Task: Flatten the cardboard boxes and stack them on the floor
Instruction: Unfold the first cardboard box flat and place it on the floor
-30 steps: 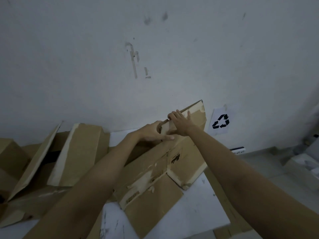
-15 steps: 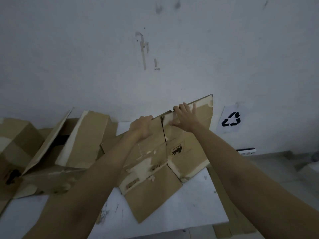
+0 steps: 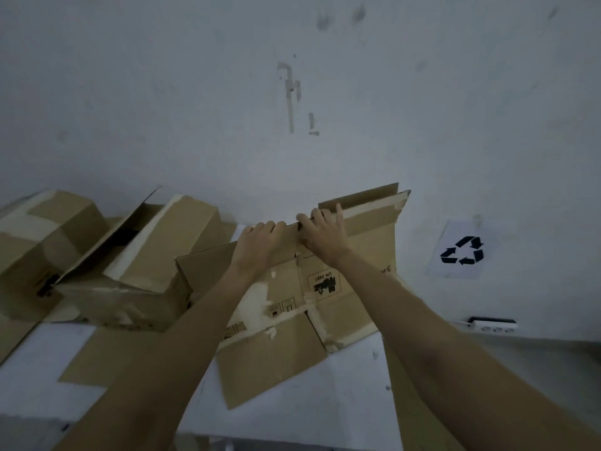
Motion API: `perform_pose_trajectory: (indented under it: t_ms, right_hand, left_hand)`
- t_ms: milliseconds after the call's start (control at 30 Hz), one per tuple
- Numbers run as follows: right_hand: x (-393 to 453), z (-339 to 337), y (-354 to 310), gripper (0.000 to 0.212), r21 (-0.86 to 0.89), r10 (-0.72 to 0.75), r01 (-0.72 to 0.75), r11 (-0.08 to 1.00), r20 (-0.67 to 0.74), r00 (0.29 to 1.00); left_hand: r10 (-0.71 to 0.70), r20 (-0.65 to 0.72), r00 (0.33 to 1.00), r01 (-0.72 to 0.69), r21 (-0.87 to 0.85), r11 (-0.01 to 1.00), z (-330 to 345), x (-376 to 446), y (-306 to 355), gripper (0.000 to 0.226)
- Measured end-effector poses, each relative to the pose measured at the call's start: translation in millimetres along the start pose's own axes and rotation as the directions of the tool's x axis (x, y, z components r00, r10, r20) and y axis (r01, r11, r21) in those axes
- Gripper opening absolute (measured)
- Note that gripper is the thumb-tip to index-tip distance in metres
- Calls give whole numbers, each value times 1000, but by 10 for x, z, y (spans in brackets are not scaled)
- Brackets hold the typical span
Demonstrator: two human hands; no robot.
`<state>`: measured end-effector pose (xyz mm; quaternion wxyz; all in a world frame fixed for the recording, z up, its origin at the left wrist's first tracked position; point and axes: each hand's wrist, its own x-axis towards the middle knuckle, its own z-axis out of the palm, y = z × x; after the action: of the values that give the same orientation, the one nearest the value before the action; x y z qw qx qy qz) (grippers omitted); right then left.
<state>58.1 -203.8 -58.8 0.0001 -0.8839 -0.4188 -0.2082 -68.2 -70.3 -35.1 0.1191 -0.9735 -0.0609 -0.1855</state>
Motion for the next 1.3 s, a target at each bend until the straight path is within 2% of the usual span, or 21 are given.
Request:
perform_pose_trajectory:
  t_ms: [100,167,233,300,367,533,667,767,933,1033,1167,1300]
  right_hand:
    - [43,23,32,28,7,-39,40,999,-67,997]
    - [62,64,112,29,-24,-86,83,996,-117,989]
    - [56,91,185,45,-20,-111,109,994,-101,989]
    - [76,92,224,65,67,-102,104,992,-26,994]
    - [137,59,247,73,129,-91,89,988,14,996]
    - [209,-152,421,36,89,-254,243,966,147,956]
    - [109,-231,542,32,110,-267,255,961,113,957]
    - [57,-339,588,38,173,-283,261,950,123,951]
    - [-44,-465,616,31,120,-260,254,960,35,965]
    - [-56,-588,692,30,149,-270,264,953,20,963]
    - [-58,-750,843,29,155,-309,302,941,25,951]
    - [-88,-901,1062,28,116,-257,258,959,-29,966]
  left_hand:
    - [-26,-59,998,31,83,996,253,-225,-74,85]
    - [-44,-71,997,53,130,990,303,-354,-90,95]
    - [-55,-100,993,70,150,986,340,-427,-90,92]
    - [-62,-126,990,78,127,989,346,-435,-94,79]
    - [-103,-134,986,117,104,988,326,-395,-94,71]
    - [-175,-138,975,182,39,983,307,-311,-26,75]
    - [-205,-170,964,209,10,978,213,-249,85,73]
    - [-215,-231,949,222,1,975,149,-189,164,69]
    - [-182,-311,933,176,-47,983,33,-119,267,68]
    - [-159,-386,909,160,-30,987,-49,-127,299,65]
    - [-281,-391,877,303,-6,953,-91,-288,355,75]
    - [-357,-371,857,381,-9,925,-1,-474,404,86]
